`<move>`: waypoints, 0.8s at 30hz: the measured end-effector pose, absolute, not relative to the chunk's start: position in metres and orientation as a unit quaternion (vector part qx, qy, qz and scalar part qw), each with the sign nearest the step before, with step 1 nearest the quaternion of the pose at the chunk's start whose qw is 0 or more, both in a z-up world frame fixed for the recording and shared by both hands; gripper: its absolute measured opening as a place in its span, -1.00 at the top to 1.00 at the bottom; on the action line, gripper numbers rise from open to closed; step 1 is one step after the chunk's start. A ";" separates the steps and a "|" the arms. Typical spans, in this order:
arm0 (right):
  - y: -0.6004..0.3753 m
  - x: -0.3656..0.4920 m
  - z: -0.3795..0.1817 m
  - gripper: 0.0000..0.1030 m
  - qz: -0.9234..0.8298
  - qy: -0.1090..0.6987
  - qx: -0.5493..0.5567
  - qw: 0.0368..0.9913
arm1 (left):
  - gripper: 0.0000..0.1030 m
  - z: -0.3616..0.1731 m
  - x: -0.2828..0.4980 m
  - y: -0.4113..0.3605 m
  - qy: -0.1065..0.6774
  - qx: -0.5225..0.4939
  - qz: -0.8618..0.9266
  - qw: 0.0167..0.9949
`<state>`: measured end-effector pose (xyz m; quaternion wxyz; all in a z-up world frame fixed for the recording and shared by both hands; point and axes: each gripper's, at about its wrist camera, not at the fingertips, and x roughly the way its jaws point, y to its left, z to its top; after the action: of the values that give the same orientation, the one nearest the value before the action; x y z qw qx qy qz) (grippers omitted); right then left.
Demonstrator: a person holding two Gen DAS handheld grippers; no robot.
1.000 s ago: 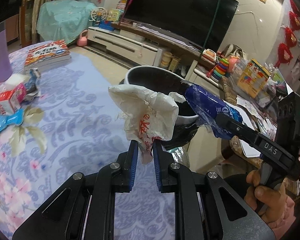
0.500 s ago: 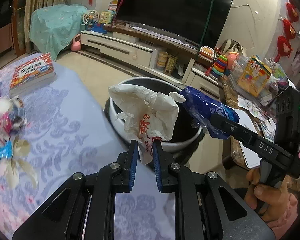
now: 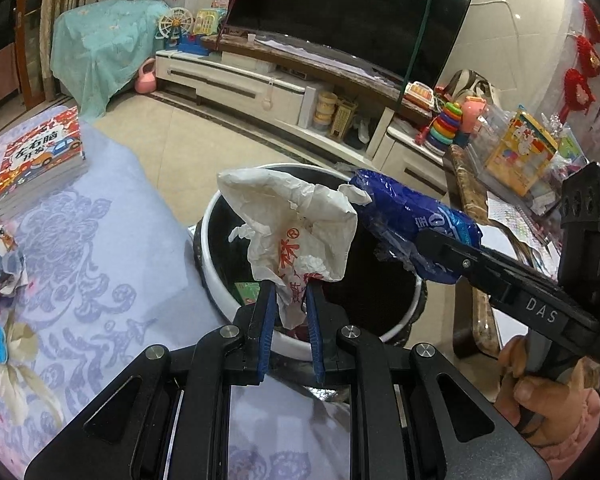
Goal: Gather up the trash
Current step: 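Carry both items over the trash bin and open both grippers to drop them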
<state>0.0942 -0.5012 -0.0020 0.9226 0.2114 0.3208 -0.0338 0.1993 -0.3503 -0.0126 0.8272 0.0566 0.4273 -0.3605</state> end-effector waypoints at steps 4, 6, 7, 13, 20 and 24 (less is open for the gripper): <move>-0.506 0.103 -0.005 0.13 -0.033 0.330 0.212 0.919 | 0.70 -0.016 0.202 -0.354 0.434 0.060 -0.357 0.825; -0.506 0.104 -0.007 0.12 -0.032 0.334 0.211 0.918 | 0.69 -0.018 0.204 -0.355 0.437 0.057 -0.358 0.823; -0.506 0.106 -0.007 0.12 -0.032 0.336 0.212 0.917 | 0.69 -0.018 0.204 -0.356 0.438 0.058 -0.357 0.823; -0.515 0.111 -0.009 -0.01 -0.031 0.335 0.226 0.914 | 0.14 -0.021 0.208 -0.354 0.445 0.054 -0.347 0.824; -0.517 0.108 -0.007 -0.20 -0.036 0.329 0.235 0.914 | 0.03 -0.020 0.203 -0.337 0.442 0.039 -0.341 0.829; -0.514 0.102 -0.002 -0.36 -0.037 0.320 0.238 0.916 | -0.13 -0.021 0.195 -0.319 0.436 0.029 -0.332 0.836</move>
<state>0.1020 -0.5136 -0.0019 0.9164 0.2380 0.3198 -0.0366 0.1946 -0.3188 -0.0209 0.8357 0.0293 0.4361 -0.3325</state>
